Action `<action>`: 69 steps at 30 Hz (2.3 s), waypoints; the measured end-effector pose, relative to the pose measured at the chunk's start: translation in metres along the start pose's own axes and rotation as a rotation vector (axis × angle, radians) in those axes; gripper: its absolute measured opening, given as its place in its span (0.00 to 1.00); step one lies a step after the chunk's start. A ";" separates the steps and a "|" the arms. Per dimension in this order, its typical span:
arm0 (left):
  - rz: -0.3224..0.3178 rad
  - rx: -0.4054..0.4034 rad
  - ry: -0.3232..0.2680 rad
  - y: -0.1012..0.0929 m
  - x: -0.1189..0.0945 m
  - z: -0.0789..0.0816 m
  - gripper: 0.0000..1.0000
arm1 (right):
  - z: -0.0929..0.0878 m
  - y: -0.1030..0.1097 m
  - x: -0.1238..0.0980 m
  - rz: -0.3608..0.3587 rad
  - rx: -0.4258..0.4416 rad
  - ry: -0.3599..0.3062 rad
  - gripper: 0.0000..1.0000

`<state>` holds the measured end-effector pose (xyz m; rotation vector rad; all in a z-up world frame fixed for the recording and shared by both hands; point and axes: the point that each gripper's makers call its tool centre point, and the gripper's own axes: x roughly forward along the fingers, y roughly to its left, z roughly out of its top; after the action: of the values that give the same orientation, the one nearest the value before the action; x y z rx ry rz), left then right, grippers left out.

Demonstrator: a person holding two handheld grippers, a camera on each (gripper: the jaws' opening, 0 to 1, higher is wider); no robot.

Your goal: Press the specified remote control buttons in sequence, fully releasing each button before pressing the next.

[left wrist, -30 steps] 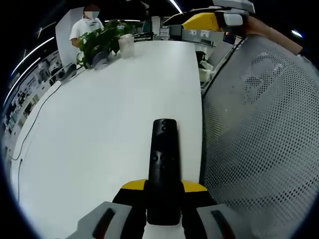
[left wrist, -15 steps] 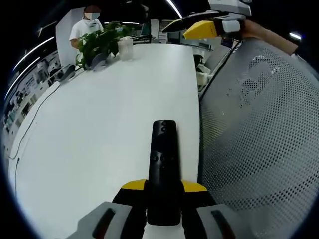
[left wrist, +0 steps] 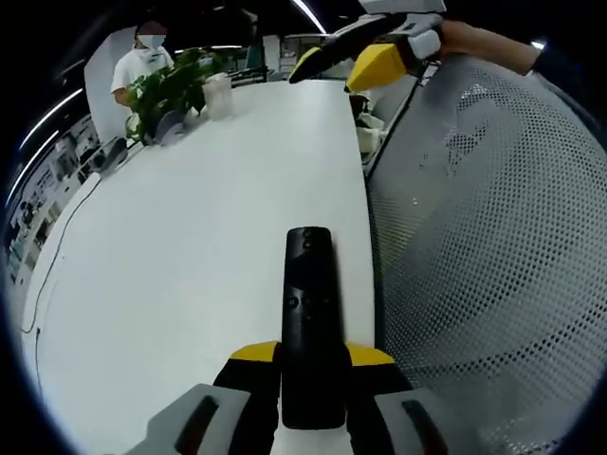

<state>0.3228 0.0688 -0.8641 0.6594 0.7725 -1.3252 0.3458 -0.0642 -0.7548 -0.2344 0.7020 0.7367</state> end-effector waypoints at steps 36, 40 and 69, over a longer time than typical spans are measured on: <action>-0.022 0.014 -0.026 -0.001 -0.001 0.000 0.25 | -0.034 0.053 0.083 0.307 -0.286 0.302 0.09; -0.022 0.015 -0.026 -0.001 0.000 0.000 0.25 | -0.042 0.052 0.084 0.326 -0.374 0.322 0.02; -0.030 0.001 -0.036 0.000 -0.001 0.001 0.25 | -0.054 0.051 0.093 0.330 -0.540 0.395 0.00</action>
<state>0.3225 0.0688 -0.8629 0.6249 0.7553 -1.3613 0.3328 -0.0007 -0.8548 -0.7857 0.9174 1.2110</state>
